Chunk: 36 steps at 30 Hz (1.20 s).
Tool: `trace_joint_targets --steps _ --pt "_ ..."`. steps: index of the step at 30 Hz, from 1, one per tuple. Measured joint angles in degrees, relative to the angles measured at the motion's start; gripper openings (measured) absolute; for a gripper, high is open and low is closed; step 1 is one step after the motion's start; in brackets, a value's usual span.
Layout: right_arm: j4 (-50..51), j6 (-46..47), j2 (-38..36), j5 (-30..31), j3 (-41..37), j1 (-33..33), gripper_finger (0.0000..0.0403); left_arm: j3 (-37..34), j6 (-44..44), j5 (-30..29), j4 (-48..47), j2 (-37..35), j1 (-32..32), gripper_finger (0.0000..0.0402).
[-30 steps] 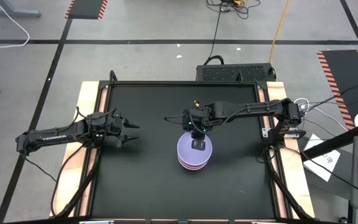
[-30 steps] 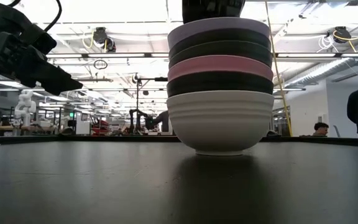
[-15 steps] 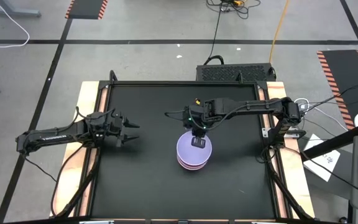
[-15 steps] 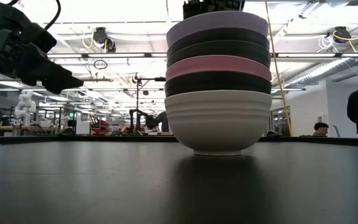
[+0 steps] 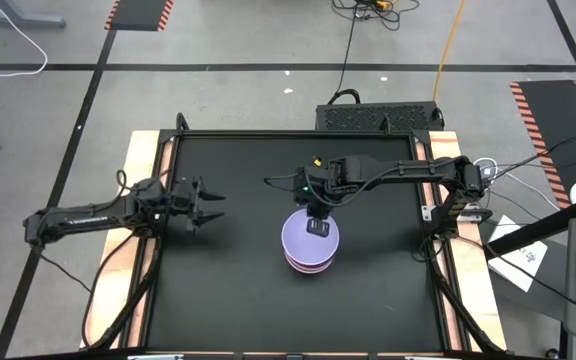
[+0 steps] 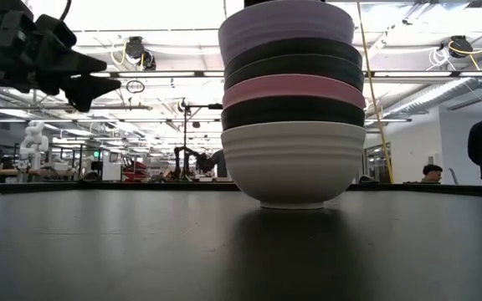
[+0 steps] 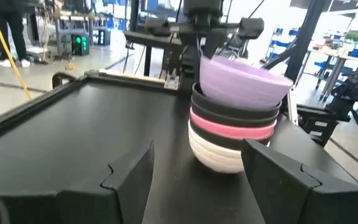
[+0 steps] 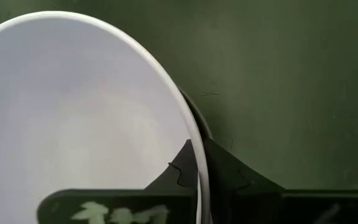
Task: Nest bowls inside each other
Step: Stack the purple bowl on top of the black bowl
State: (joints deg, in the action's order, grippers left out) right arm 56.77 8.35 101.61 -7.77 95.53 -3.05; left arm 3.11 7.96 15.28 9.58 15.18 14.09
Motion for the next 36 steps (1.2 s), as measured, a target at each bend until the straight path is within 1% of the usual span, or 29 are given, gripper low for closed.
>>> trace_joint_targets --steps 6,11,16,19,25,30,32,36 --pt "0.4 0.4 0.0 -2.7 -0.3 -0.1 0.0001 0.0 0.1 0.1 5.0 6.2 -0.8 0.0246" --pt "0.5 0.7 0.0 -3.0 -1.3 -0.3 0.0001 0.0 -0.4 0.1 15.3 13.2 -4.3 0.0246" --pt "0.0 1.0 0.0 -3.0 -2.5 -0.7 0.0001 0.2 -1.0 -0.6 21.7 19.1 -6.4 0.0246" --pt "-0.5 0.6 0.0 -3.0 -2.7 -0.8 0.0 2.2 -0.9 -0.8 23.1 22.6 -7.2 0.0246" --pt "-1.0 0.4 0.0 -3.0 -2.7 -0.8 0.0 7.8 -1.9 -0.9 22.2 29.9 -8.9 0.0246" --pt "-1.0 0.0 0.0 -3.1 -2.7 -0.8 0.0 12.0 -4.1 -0.5 22.3 34.2 -9.1 0.0246" --pt "-1.1 -0.1 0.0 -3.1 -2.7 -0.7 0.0 13.7 -4.4 -0.4 23.9 35.8 -9.5 0.0246" --pt "-1.3 -0.7 0.0 -3.1 -2.7 -0.8 0.0 18.0 -4.5 -0.3 24.6 42.0 -11.5 0.0246"
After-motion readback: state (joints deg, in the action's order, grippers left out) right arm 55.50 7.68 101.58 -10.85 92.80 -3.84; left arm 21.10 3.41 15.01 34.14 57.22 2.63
